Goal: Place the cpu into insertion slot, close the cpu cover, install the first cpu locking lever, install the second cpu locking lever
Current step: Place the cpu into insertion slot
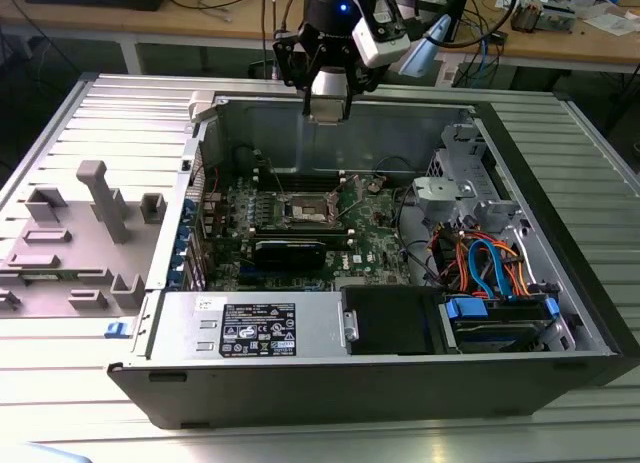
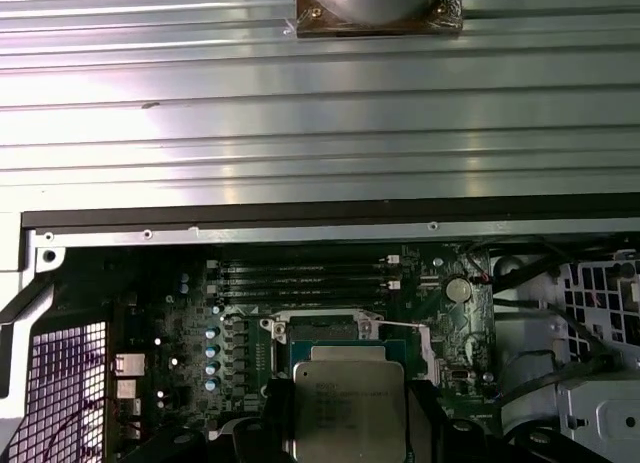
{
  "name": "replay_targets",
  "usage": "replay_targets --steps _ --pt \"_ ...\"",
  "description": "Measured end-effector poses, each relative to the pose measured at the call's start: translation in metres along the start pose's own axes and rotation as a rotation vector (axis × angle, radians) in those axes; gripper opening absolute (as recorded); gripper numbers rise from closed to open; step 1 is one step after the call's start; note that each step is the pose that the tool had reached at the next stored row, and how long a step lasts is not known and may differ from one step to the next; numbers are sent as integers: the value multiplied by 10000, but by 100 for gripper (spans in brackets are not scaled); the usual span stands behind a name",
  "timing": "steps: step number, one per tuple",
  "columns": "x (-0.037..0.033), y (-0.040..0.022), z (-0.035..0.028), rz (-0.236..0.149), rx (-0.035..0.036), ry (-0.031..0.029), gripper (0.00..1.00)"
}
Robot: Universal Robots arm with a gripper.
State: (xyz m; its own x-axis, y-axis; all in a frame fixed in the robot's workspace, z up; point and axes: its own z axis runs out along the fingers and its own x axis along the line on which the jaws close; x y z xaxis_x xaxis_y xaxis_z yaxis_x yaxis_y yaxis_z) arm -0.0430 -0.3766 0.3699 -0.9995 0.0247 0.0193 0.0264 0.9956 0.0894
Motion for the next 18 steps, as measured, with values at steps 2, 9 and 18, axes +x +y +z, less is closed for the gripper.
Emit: replay_targets --steps 2,9,18 --pt "1 -12 2 1 0 0 55" --pt "2 -51 16 0 1 0 55" --pt "1 -62 37 0 3 1 55"
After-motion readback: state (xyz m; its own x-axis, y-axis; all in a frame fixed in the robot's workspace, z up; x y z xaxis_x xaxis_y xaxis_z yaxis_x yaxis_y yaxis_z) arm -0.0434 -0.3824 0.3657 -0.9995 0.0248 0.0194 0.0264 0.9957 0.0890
